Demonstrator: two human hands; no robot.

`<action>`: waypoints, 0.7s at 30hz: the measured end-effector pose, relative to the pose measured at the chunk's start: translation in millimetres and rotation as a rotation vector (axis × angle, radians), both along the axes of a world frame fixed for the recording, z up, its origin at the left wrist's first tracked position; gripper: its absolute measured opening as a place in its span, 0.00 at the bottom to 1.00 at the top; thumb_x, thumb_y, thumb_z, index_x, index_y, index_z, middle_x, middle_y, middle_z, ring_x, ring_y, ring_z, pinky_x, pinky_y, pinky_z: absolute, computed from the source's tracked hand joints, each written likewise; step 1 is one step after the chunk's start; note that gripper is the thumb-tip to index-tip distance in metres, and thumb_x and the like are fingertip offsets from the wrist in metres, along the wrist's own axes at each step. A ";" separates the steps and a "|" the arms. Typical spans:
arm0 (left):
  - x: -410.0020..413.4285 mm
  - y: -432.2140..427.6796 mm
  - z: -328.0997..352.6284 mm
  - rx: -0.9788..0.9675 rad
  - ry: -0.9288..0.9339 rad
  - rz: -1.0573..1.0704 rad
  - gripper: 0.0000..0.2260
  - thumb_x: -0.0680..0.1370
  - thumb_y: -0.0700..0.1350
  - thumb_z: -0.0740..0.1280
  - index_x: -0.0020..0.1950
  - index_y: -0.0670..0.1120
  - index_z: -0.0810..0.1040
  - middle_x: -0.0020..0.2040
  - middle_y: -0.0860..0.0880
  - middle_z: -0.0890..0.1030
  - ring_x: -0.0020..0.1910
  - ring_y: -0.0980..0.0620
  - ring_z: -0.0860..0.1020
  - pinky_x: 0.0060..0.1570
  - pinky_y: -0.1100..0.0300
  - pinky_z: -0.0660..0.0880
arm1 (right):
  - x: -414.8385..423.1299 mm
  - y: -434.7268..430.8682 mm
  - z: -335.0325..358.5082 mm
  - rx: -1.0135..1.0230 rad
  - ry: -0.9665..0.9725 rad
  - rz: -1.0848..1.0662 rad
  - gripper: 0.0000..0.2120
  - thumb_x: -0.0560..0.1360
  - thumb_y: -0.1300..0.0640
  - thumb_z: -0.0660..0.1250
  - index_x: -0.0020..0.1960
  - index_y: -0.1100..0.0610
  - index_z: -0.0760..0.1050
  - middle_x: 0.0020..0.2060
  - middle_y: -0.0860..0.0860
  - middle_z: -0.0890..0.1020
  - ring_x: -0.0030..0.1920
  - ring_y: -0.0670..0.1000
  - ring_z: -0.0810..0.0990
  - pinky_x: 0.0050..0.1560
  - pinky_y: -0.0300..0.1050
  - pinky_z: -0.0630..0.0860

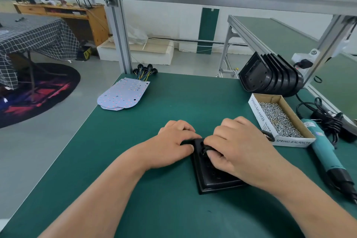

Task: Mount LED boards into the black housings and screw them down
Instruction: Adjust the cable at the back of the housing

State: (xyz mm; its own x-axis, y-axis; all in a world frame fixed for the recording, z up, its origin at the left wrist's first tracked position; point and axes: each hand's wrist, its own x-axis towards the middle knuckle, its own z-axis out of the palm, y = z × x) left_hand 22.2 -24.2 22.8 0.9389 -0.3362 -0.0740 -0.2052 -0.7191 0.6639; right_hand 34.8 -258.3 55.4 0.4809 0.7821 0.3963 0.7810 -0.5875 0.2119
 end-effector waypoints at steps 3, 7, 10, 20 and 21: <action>-1.1 -0.4 1.3 0.006 -0.013 0.000 0.16 0.83 0.46 0.65 0.68 0.62 0.80 0.65 0.61 0.71 0.71 0.57 0.60 0.78 0.49 0.55 | -2.1 8.3 2.4 0.028 0.087 -0.063 0.10 0.79 0.50 0.63 0.45 0.51 0.81 0.34 0.46 0.75 0.40 0.54 0.73 0.43 0.52 0.71; -3.6 -2.4 5.3 -0.003 -0.018 0.002 0.17 0.84 0.46 0.64 0.70 0.63 0.79 0.63 0.58 0.71 0.70 0.55 0.61 0.76 0.55 0.57 | 1.8 -4.1 9.5 -0.034 0.309 -0.058 0.16 0.82 0.41 0.55 0.54 0.44 0.80 0.40 0.42 0.78 0.46 0.49 0.75 0.49 0.52 0.71; -4.5 -2.2 5.9 0.052 -0.047 0.001 0.15 0.84 0.48 0.64 0.70 0.58 0.80 0.60 0.54 0.74 0.66 0.54 0.68 0.71 0.57 0.65 | 4.9 -10.6 11.0 -0.045 0.392 -0.042 0.20 0.82 0.37 0.53 0.58 0.44 0.81 0.44 0.41 0.81 0.49 0.48 0.76 0.53 0.52 0.71; -3.5 -7.8 9.9 -0.359 0.145 0.302 0.12 0.85 0.51 0.66 0.65 0.48 0.79 0.50 0.49 0.86 0.44 0.52 0.86 0.36 0.57 0.81 | 12.5 -19.2 6.3 0.427 0.497 -0.086 0.14 0.77 0.37 0.66 0.61 0.39 0.78 0.50 0.35 0.81 0.52 0.43 0.79 0.55 0.50 0.75; -4.4 -10.2 11.3 -0.452 0.215 0.277 0.12 0.85 0.50 0.64 0.60 0.43 0.80 0.51 0.44 0.87 0.44 0.50 0.86 0.34 0.57 0.81 | 13.0 -20.6 6.8 0.452 0.504 -0.101 0.15 0.77 0.37 0.66 0.61 0.38 0.77 0.51 0.34 0.81 0.53 0.44 0.80 0.55 0.50 0.76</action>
